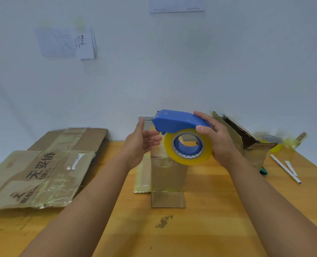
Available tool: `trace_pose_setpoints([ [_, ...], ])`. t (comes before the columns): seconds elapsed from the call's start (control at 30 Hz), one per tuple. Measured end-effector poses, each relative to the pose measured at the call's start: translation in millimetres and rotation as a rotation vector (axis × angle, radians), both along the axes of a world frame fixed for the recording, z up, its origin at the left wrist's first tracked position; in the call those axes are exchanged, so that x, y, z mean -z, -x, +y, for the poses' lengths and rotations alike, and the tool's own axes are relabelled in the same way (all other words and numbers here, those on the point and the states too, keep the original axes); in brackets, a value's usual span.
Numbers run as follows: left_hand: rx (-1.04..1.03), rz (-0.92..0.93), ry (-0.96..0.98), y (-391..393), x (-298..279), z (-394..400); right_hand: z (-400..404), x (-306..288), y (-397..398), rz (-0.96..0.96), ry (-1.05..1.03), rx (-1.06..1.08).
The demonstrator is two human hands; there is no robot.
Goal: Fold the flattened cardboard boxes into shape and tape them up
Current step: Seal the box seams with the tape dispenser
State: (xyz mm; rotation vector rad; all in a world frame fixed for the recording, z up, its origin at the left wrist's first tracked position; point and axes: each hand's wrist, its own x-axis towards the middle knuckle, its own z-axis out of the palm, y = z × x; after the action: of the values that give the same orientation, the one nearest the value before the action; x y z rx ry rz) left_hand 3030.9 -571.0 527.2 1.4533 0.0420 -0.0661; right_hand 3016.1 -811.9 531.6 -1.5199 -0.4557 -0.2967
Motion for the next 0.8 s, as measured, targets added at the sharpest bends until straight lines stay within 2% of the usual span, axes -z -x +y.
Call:
trace_pose_setpoints([
  [0.17,0.134,0.016,0.097,-4.1,-6.3,-4.9,0.5,2.6,0.6,0.01,0.006,-0.011],
  [0.8,0.165,0.065,0.358,3.7,-4.9,-3.3,-4.9,3.1,-3.1,0.05,-0.04,-0.043],
])
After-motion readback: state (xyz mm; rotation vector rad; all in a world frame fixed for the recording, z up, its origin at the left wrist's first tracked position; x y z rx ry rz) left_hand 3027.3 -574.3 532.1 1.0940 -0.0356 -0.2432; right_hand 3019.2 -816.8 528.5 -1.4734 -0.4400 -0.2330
